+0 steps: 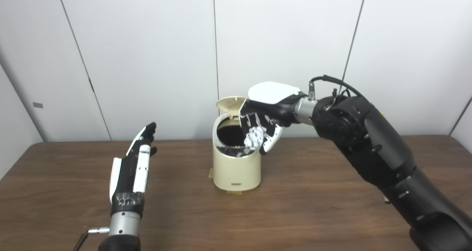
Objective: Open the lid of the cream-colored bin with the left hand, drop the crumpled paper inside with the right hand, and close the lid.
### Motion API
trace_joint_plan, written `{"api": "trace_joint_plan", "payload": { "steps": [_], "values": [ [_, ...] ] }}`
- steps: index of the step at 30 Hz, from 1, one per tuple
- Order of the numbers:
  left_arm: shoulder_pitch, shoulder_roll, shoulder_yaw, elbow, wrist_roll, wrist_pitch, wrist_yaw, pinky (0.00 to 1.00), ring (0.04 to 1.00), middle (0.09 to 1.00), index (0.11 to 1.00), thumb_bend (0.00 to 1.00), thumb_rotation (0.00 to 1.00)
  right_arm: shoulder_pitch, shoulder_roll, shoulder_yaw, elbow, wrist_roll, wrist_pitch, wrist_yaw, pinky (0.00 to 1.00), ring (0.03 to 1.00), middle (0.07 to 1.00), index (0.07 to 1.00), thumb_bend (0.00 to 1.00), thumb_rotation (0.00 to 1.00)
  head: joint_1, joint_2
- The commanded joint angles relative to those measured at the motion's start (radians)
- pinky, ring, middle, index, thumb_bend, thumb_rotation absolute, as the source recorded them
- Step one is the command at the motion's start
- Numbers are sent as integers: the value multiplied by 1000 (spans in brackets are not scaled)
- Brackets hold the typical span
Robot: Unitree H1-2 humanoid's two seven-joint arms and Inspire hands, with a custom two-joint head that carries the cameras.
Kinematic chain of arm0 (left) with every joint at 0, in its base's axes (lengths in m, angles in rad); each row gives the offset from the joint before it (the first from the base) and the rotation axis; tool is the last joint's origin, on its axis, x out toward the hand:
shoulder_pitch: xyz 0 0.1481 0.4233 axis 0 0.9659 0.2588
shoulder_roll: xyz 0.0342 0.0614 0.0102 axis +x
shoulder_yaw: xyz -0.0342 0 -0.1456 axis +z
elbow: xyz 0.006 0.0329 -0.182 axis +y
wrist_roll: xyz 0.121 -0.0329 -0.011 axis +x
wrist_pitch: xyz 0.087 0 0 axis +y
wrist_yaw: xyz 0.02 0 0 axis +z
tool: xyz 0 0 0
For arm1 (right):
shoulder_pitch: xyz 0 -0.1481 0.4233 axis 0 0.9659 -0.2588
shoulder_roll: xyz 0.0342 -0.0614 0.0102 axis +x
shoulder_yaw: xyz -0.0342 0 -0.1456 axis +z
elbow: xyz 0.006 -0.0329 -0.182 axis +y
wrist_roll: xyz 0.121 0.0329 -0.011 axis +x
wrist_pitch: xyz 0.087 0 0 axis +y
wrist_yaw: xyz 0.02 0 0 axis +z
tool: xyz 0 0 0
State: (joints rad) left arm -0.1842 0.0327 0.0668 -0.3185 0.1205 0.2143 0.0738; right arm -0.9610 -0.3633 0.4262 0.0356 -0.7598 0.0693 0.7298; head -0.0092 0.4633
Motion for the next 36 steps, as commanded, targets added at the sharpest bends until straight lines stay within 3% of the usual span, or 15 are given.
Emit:
{"api": "trace_joint_plan", "payload": {
  "steps": [1,7,15,21,26,36],
  "values": [
    [-31,-3,-4,-33,9,-24,9,870,939,929,919,215,1000,-42,2,-10,3,-24,-13,-61,208,359,442,522,513,0,1,1],
    [-32,-7,-9,-36,25,-18,10,866,940,925,911,217,1000,-38,24,-5,61,-55,-52,-163,252,374,461,520,515,0,11,-1],
    [-31,-14,-7,-42,10,-22,6,877,945,928,917,214,1000,-16,37,-3,113,-62,-157,-308,319,425,538,469,516,0,11,-3],
    [-29,-13,-8,-45,16,-13,5,865,937,920,907,214,1000,15,45,-1,103,-86,-193,-374,338,446,563,450,511,0,8,-5],
    [-27,-7,-15,-46,24,-23,2,871,938,922,910,224,1000,39,43,7,115,-114,-270,-470,324,441,569,460,501,0,5,-7],
    [-26,-6,-18,-53,21,-14,-4,833,940,927,914,224,1000,68,51,6,107,-151,-269,-499,320,448,575,477,491,0,1,-6]
  ]
}}
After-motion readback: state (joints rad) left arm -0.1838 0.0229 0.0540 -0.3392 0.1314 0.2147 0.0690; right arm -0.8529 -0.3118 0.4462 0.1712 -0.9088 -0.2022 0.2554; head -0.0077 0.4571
